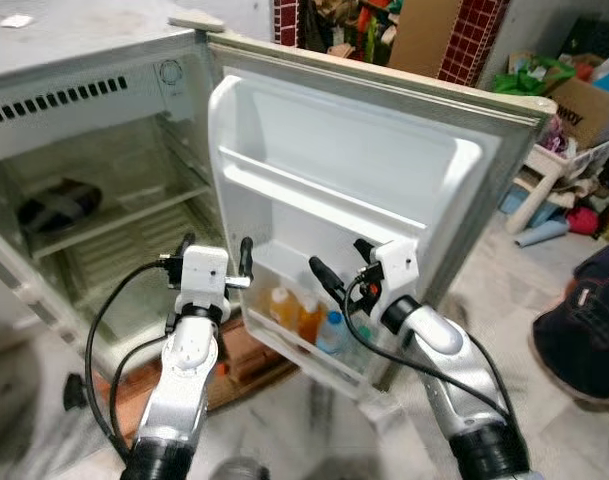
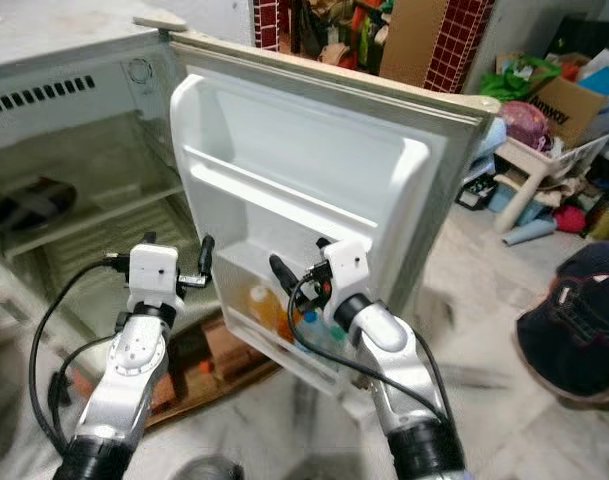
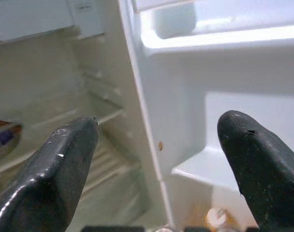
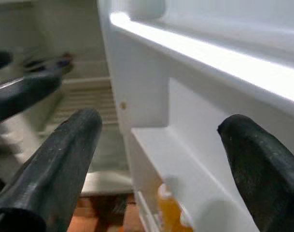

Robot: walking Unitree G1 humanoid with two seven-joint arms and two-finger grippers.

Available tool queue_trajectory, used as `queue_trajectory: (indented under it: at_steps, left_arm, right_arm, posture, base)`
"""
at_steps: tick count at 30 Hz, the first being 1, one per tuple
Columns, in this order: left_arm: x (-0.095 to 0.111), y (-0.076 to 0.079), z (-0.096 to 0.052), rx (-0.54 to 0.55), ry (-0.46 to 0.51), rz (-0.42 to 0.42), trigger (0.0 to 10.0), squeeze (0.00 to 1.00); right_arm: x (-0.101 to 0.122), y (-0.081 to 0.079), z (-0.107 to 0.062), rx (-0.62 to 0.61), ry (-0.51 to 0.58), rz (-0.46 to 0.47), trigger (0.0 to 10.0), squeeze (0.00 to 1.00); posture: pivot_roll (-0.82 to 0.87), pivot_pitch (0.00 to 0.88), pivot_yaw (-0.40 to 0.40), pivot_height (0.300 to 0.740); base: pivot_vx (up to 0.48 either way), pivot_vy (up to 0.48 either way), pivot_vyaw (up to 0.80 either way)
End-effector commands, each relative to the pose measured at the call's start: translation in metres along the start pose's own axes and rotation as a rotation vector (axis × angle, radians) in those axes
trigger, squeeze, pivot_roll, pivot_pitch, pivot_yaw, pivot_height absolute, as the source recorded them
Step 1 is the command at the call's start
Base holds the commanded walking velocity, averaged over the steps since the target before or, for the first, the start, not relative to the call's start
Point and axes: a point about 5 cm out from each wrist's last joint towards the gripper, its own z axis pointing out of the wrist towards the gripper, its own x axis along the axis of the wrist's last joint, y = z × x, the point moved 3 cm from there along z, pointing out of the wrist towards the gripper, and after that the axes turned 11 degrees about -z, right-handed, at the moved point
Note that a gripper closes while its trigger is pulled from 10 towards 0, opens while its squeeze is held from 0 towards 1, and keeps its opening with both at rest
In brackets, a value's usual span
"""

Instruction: Restocking fridge

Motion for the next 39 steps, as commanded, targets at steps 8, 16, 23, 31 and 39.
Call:
queue_trajectory:
  at_steps: [8, 16, 23, 31, 39]
  left_arm:
    - [0.001, 0.006, -0.002, -0.014, 0.001, -0.001, 10.0, 0.00]
    - [0.000, 0.005, -0.005, -0.015, -0.001, 0.007, 10.0, 0.00]
    - [-0.002, -0.004, -0.011, 0.029, -0.023, 0.008, 10.0, 0.00]
    - [0.019, 0.002, -0.005, -0.017, 0.006, 0.072, 10.0, 0.00]
    - [-0.001, -0.012, -0.008, 0.002, -0.021, 0.071, 10.0, 0.00]
  right_arm:
    - [-0.007, -0.022, -0.014, 0.267, -0.031, 0.084, 10.0, 0.00]
    - [-0.027, -0.009, -0.022, 0.288, -0.132, -0.056, 10.0, 0.00]
    - [-0.009, 0.043, -0.011, -0.095, -0.058, -0.123, 10.0, 0.00]
    - [0.019, 0.068, -0.010, -0.308, 0.070, -0.108, 10.0, 0.00]
    - [0.035, 0.079, -0.005, -0.440, 0.130, -0.097, 10.0, 0.00]
  posture:
    - [0.12, 0.023, 0.007, 0.740]
    - [0.12, 0.033, 0.008, 0.740]
    - [0.14, 0.052, 0.014, 0.740]
    - [0.16, 0.084, 0.011, 0.740]
    - [0.14, 0.059, -0.018, 0.740]
  base:
    - [0.000, -0.480, 0.00]
    - [0.000, -0.440, 0.00]
    - [0.000, 0.000, 0.00]
    - [0.000, 0.000, 0.00]
    - [0.000, 0.000, 0.65]
